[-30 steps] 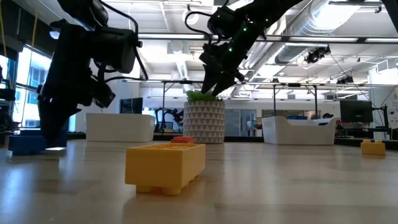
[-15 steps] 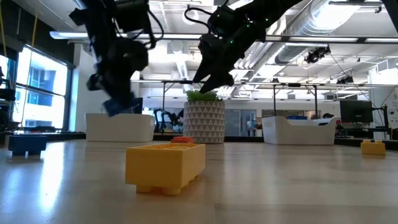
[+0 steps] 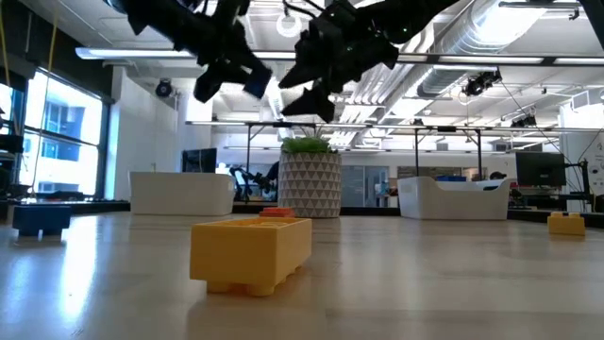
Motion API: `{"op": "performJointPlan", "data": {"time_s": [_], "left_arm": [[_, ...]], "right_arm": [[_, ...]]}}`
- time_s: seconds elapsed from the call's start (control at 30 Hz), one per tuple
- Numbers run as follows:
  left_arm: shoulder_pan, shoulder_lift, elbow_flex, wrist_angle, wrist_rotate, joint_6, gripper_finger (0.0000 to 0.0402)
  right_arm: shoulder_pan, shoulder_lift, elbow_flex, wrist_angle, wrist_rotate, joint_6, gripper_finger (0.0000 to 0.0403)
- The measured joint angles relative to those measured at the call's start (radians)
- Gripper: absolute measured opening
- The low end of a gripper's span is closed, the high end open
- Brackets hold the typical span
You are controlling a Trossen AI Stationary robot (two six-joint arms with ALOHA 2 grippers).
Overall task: Sort & place blocks by color
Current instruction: Put the blue game piece into the right white bin
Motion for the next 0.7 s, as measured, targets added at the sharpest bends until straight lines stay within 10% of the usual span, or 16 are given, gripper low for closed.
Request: {"op": "performJointPlan", "data": {"time_s": [0.7], "left_arm": [[0.075, 0.0, 0.0, 0.29, 0.131, 0.003, 0.0061]], "right_arm": [[-0.003, 0.0, 0.0, 0.398, -0.077, 0.118, 0.0239]]}}
